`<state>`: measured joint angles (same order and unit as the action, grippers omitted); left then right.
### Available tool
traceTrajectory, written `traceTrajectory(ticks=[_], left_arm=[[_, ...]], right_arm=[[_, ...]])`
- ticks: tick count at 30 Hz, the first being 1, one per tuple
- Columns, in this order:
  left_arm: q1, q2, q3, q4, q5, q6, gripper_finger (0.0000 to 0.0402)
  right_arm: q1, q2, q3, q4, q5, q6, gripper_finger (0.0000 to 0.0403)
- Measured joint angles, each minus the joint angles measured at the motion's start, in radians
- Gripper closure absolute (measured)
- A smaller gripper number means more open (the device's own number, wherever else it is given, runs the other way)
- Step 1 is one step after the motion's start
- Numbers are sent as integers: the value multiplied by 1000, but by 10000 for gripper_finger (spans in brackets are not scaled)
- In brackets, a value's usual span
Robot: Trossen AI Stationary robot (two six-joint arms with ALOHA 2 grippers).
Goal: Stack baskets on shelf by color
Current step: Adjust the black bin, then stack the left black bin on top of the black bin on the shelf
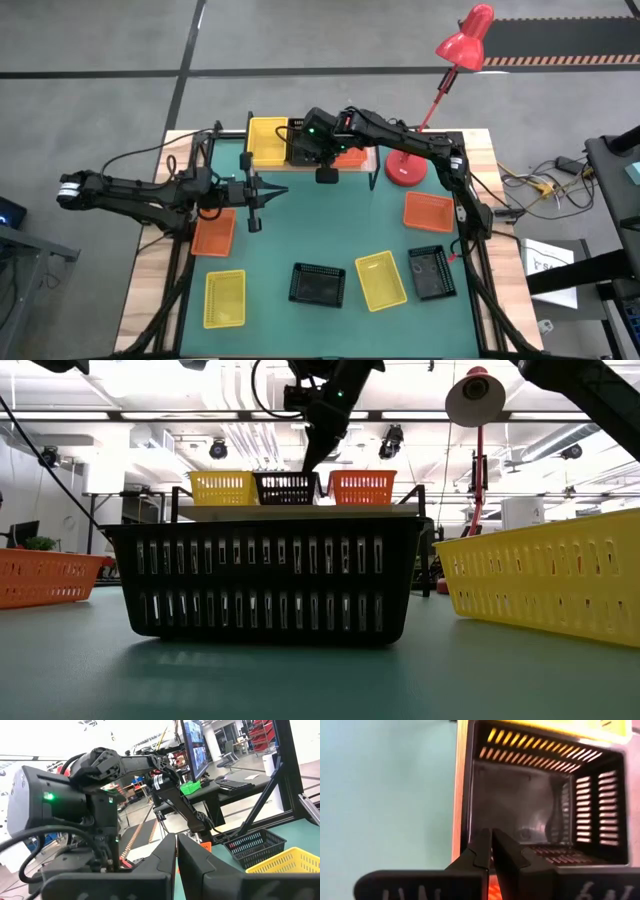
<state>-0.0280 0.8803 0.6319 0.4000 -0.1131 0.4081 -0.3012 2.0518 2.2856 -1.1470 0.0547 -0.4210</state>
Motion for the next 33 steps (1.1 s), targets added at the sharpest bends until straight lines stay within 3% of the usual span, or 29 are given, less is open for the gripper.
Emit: traceTrajectory(ticks=[33], left_arm=[[0, 0, 0, 1, 0, 0, 402]], right_arm=[[3, -5, 33, -53, 52, 1, 394]])
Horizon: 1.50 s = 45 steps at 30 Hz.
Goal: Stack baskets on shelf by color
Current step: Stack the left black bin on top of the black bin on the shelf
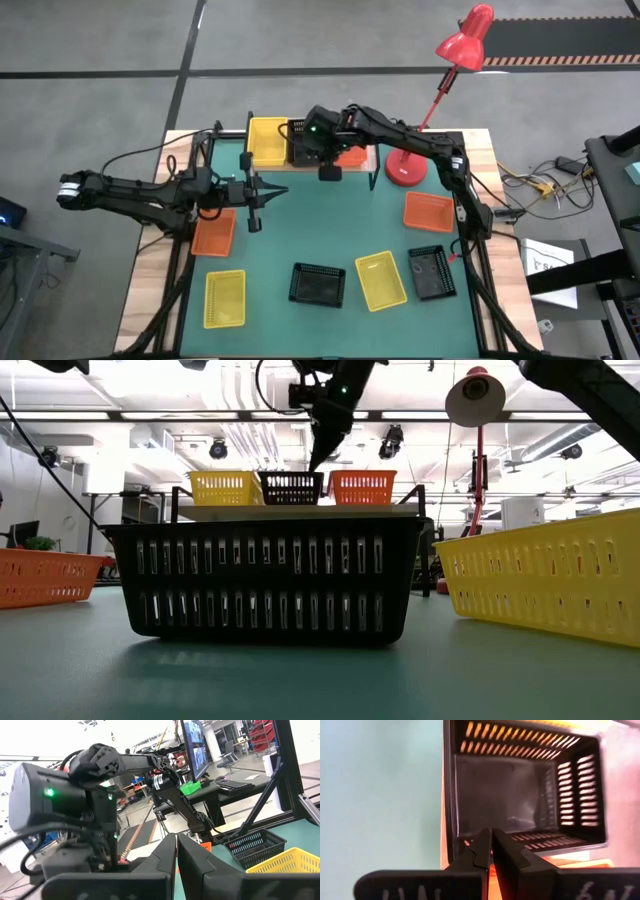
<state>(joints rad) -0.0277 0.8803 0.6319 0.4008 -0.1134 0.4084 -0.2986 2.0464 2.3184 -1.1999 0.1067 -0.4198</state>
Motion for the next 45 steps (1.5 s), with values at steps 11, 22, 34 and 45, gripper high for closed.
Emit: traceTrajectory(ticks=[11, 22, 34, 45], left_arm=[[0, 0, 0, 1, 0, -3, 402], [0, 2, 0, -1, 0, -73, 402], [-8, 13, 0, 6, 5, -212, 402], [-72, 172, 0, -2, 7, -362, 402]], right_arm=[[81, -119, 24, -126, -17, 45, 394], [300, -391, -318, -11, -54, 178, 394], [528, -711, -1033, 598, 26, 241, 394], [578, -786, -1342, 899, 23, 171, 394]])
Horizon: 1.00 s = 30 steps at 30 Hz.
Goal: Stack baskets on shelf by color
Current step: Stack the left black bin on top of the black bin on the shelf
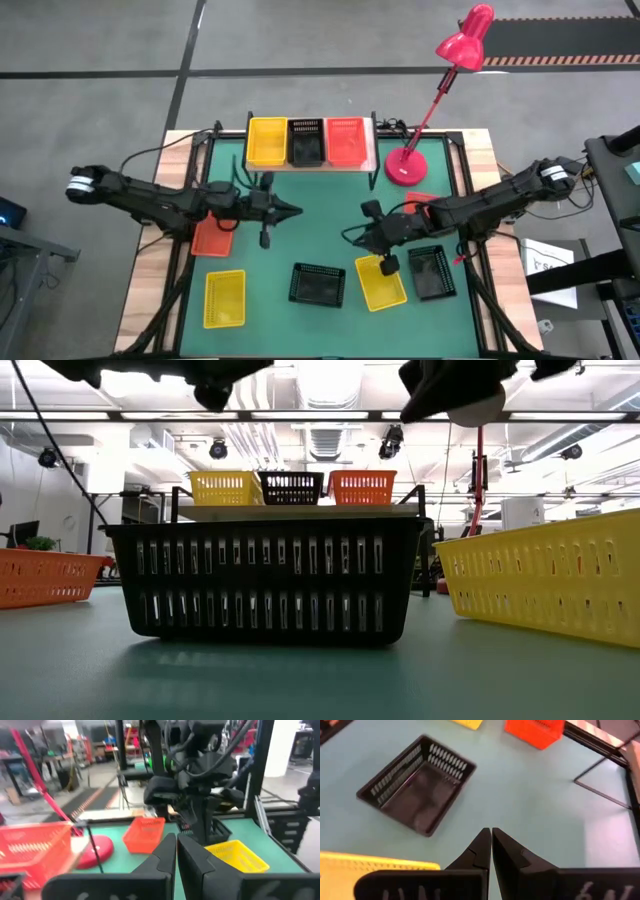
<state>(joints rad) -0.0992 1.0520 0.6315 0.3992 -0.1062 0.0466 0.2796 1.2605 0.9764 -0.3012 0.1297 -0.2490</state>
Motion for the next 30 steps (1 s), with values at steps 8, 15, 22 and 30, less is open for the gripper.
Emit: traceTrajectory(ticks=[8, 15, 22, 30], left_arm=[[-3, 64, 5, 13, -23, -65, 402], [-1, 56, 4, 11, -57, -13, 402], [-1, 12, 2, -14, -113, 73, 402], [-21, -70, 0, -140, -115, 39, 402]], right_arm=[[27, 111, 63, -16, -98, -31, 342], [60, 254, 221, -63, -163, -80, 256], [67, 430, 393, -198, -245, -119, 222], [81, 623, 574, -465, -244, -85, 220]])
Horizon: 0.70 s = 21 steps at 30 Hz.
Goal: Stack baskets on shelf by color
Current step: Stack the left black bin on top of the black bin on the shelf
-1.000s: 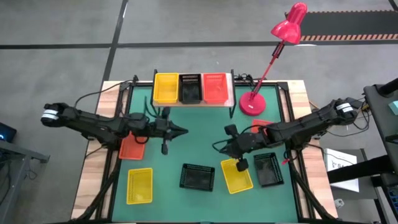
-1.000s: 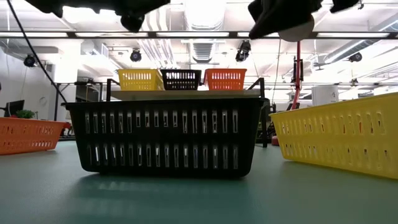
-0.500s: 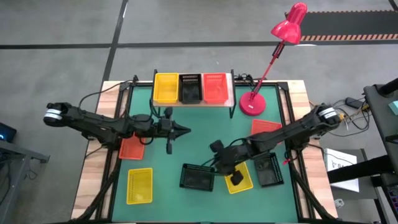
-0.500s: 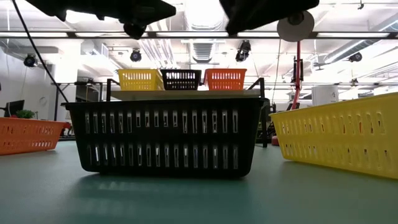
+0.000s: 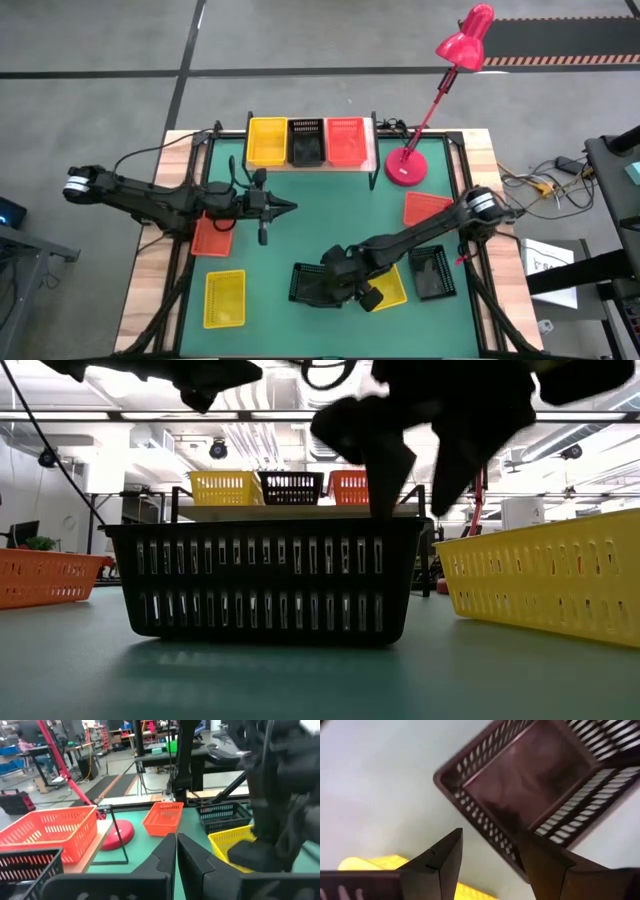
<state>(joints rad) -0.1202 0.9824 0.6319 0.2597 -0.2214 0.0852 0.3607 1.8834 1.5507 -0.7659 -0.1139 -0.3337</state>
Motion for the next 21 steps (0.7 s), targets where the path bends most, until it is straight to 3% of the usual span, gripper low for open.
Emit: traceTrajectory(ticks=[9, 21], left_arm=[[-52, -56, 0, -9, 0, 8, 402], [-65, -97, -1, -17, 0, 28, 402]], right_arm=[[-1, 109, 75, -48, 9, 8, 240], [-1, 126, 125, -45, 3, -69, 387]])
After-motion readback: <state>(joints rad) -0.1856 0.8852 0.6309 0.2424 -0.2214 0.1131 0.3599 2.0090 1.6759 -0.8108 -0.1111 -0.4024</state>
